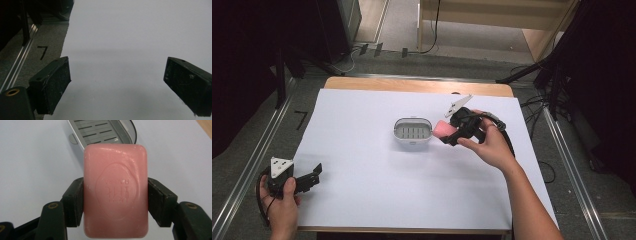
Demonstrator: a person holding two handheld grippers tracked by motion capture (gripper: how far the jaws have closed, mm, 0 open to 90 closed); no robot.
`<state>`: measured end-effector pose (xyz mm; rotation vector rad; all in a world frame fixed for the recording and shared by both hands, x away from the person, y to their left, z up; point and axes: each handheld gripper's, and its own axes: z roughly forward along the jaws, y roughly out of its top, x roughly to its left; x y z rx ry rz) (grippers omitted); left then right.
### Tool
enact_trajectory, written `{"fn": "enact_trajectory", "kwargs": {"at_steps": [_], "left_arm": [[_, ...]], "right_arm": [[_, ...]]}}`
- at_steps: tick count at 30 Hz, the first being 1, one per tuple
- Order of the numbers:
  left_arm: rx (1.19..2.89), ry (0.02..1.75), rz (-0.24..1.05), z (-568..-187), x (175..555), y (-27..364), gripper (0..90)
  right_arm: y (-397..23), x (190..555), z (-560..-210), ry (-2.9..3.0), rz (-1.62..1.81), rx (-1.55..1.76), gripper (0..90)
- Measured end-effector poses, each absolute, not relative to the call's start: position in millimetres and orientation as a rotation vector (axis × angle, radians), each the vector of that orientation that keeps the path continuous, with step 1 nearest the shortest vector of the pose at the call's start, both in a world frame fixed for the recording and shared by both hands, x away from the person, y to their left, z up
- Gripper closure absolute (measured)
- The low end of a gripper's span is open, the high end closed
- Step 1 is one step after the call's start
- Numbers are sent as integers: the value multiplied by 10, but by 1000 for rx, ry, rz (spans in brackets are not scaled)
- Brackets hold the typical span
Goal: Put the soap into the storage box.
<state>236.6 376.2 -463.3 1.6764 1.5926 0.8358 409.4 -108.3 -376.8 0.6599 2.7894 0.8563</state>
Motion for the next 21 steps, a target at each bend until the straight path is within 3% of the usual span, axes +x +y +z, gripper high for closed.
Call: {"fn": "enact_trajectory", "kwargs": {"at_steps": [21], "left_arm": [[1672,1592,822,-4633,2369,3769,76]], "right_arm": [[-718,4232,-3723,2821,872,503,385]]}}
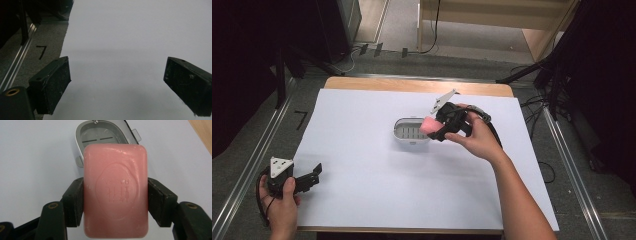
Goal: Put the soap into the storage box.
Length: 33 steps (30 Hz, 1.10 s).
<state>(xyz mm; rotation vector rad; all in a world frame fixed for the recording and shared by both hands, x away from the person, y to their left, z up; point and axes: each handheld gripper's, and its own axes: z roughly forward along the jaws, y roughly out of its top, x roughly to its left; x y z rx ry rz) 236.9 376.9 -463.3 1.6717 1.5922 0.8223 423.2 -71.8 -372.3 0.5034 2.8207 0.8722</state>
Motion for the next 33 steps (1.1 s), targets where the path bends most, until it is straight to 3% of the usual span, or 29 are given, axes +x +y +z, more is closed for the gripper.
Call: {"fn": "enact_trajectory", "kwargs": {"at_steps": [33], "left_arm": [[1667,1595,809,-4633,2375,3780,77]], "right_arm": [[-261,4451,-3851,2842,862,218,385]]}}
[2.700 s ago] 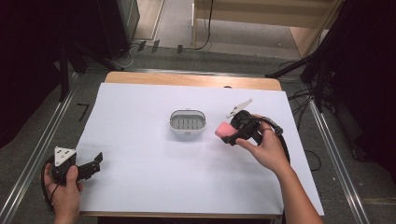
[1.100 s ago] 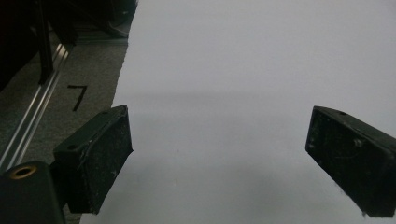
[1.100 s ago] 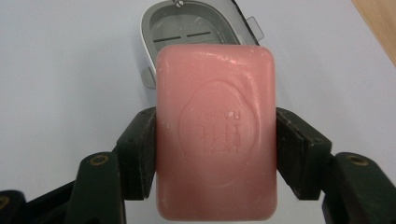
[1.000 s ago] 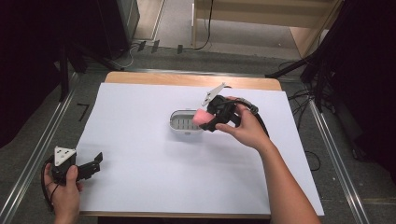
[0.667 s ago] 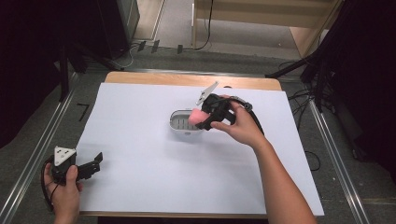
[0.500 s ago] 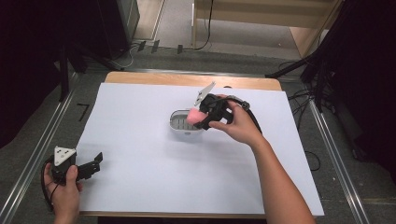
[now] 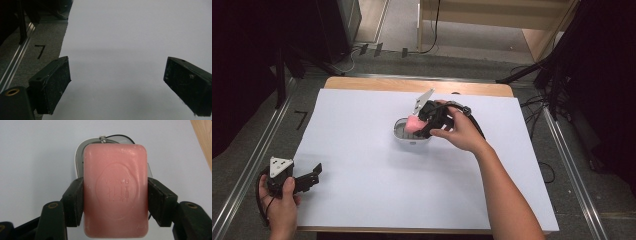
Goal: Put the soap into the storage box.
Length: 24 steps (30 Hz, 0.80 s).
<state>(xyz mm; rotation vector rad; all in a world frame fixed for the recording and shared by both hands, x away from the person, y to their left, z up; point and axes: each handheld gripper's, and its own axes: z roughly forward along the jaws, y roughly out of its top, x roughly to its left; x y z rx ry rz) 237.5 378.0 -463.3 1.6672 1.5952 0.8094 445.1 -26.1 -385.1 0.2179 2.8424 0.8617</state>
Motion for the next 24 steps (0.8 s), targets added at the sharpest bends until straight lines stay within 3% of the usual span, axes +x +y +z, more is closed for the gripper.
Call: {"fn": "enact_trajectory", "kwargs": {"at_steps": [24], "left_arm": [[1662,1596,795,-4631,2376,3792,76]], "right_arm": [[-97,4587,-3983,2927,804,211,383]]}}
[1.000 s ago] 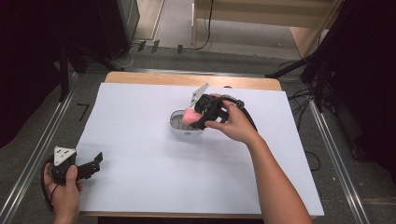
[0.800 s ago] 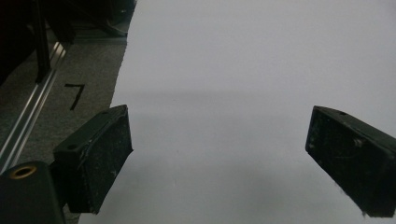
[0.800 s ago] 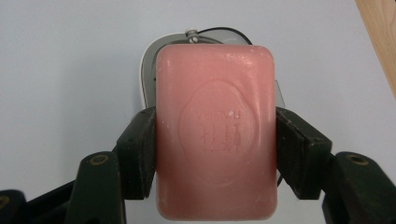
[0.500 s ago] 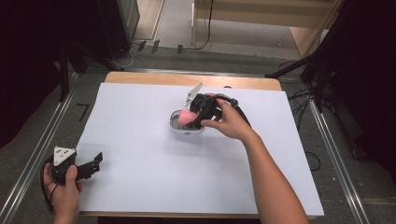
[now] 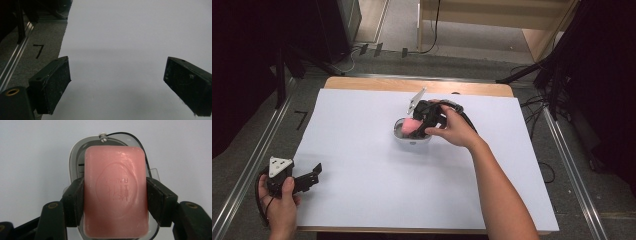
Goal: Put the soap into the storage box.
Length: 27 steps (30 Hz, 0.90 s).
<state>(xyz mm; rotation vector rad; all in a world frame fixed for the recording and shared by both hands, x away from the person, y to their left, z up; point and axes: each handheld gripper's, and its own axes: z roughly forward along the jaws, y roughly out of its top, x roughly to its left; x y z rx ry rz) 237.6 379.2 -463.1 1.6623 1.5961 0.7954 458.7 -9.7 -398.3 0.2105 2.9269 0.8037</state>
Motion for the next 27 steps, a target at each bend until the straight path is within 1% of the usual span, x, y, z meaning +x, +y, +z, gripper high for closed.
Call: {"fn": "enact_trajectory", "kwargs": {"at_steps": [1,3,6,15,18,23,24,27], "left_arm": [[1663,1596,795,-4631,2377,3792,77],[1662,1596,795,-4631,2377,3791,76],[1661,1596,796,-4632,2377,3791,76],[1662,1596,795,-4631,2376,3792,76],[1661,1596,796,-4632,2376,3791,76],[1663,1593,797,-4633,2376,3790,76],[1663,1593,798,-4633,2376,3789,76],[1665,1595,798,-4632,2377,3787,76]], "right_arm": [[-98,4591,-3981,2918,811,204,386],[-111,4588,-3944,2910,871,214,460],[-129,4601,-3862,2867,949,246,376],[-254,4564,-3803,2868,943,328,307],[-300,4536,-3773,2923,947,429,273],[-424,4501,-3730,2904,1023,521,271],[-489,4482,-3729,2897,1040,581,256],[-554,4469,-3745,2879,1037,616,246]]}}
